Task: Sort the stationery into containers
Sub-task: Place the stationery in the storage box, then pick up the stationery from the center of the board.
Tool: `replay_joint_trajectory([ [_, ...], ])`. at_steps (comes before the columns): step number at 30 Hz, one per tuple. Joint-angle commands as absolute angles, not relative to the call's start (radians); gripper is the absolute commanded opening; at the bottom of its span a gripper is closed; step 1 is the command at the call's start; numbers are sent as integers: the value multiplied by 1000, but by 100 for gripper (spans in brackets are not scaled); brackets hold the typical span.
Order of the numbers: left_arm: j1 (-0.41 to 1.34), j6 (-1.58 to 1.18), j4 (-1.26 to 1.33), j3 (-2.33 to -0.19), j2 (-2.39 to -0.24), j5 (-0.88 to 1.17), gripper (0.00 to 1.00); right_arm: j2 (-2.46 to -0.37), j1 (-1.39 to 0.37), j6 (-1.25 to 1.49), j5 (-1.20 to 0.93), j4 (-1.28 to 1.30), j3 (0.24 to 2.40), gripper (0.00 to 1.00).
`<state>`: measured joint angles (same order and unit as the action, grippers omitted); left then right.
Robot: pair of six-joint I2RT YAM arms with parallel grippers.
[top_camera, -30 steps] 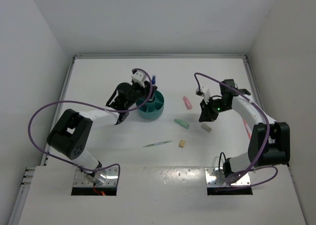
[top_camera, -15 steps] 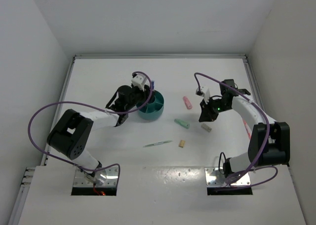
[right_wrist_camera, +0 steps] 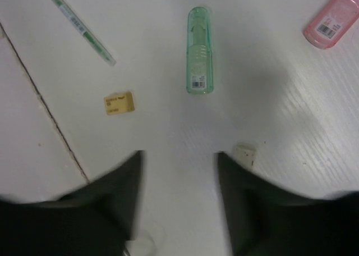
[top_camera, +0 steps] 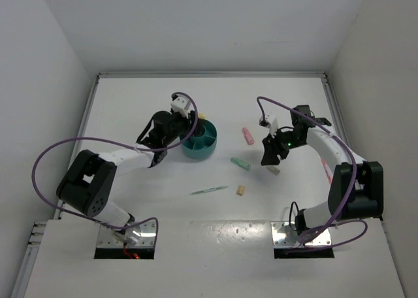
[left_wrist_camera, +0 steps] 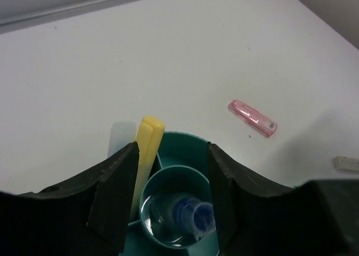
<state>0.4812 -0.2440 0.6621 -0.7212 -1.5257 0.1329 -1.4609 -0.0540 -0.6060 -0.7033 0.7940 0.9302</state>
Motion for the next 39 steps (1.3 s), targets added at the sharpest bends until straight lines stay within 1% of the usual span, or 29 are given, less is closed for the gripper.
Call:
replay_joint_trajectory([
  [1,465,-242,681,-765,-1444,129,57,-1463,-51,-600,-713,781,968,91],
  [2,465,-242,672,-765,-1406,129,57,-1453,-51,-580,-701,755,968,100],
  [3,465,-253,663,-765,-1385,129,57,-1453,-51,-556,-701,732,968,100],
  [4,465,-253,646,-787,-1362,129,55,-1431,-51,-482,-666,698,942,100],
  [5,465,-253,622,-802,-1341,129,44,-1431,-51,-463,-666,668,931,100],
  [6,465,-267,538,-820,-1298,129,27,-1419,-51,-451,-657,631,922,100],
  [7,465,-287,475,-875,-1280,106,9,-1419,-51,-428,-657,618,922,100],
  [8,465,-310,398,-909,-1264,82,0,-1419,-51,-428,-657,609,922,100],
  [9,465,-368,220,-945,-1252,54,0,-1440,-51,-417,-657,609,957,98],
  [10,465,-391,118,-1021,-1241,31,0,-1459,-51,-405,-657,595,972,86],
  [11,465,-406,-63,-1054,-1241,5,0,-1506,-51,-364,-641,583,989,37],
  [12,454,-425,-136,-1089,-1232,-5,0,-1537,-60,-353,-628,574,1036,14],
  [13,445,-436,-203,-1089,-1232,-26,29,-1569,-70,-315,-602,574,1063,0],
  [14,445,-448,-298,-1089,-1215,-38,45,-1642,-86,-299,-591,560,1116,0],
  [15,433,-459,-328,-1057,-1201,-38,55,-1682,-86,-287,-591,560,1147,0],
  [16,433,-459,-346,-1033,-1157,-47,62,-1725,-113,-263,-559,560,1184,6],
  [17,422,-459,-347,-999,-1128,-48,75,-1770,-127,-262,-514,584,1260,27],
  [18,408,-459,-347,-967,-1097,-67,79,-1843,-139,-262,-494,595,1296,32],
  [20,375,-436,-315,-879,-1021,-109,85,-1888,-172,-239,-433,562,1345,51],
  [22,344,-424,-296,-815,-979,-109,88,-1926,-207,-200,-352,528,1382,59],
  [24,316,-411,-267,-781,-941,-120,88,-1960,-216,-180,-310,514,1422,60],
  [28,296,-400,-242,-746,-931,-92,89,-2008,-248,-155,-200,495,1469,60],
  [32,285,-400,-242,-746,-950,-71,89,-2051,-279,-155,-128,477,1470,60],
  [33,285,-400,-242,-746,-950,-71,89,-2051,-279,-155,-94,466,1470,59],
  [39,285,-391,-242,-746,-940,-61,89,-2085,-298,-155,-67,439,1447,58],
])
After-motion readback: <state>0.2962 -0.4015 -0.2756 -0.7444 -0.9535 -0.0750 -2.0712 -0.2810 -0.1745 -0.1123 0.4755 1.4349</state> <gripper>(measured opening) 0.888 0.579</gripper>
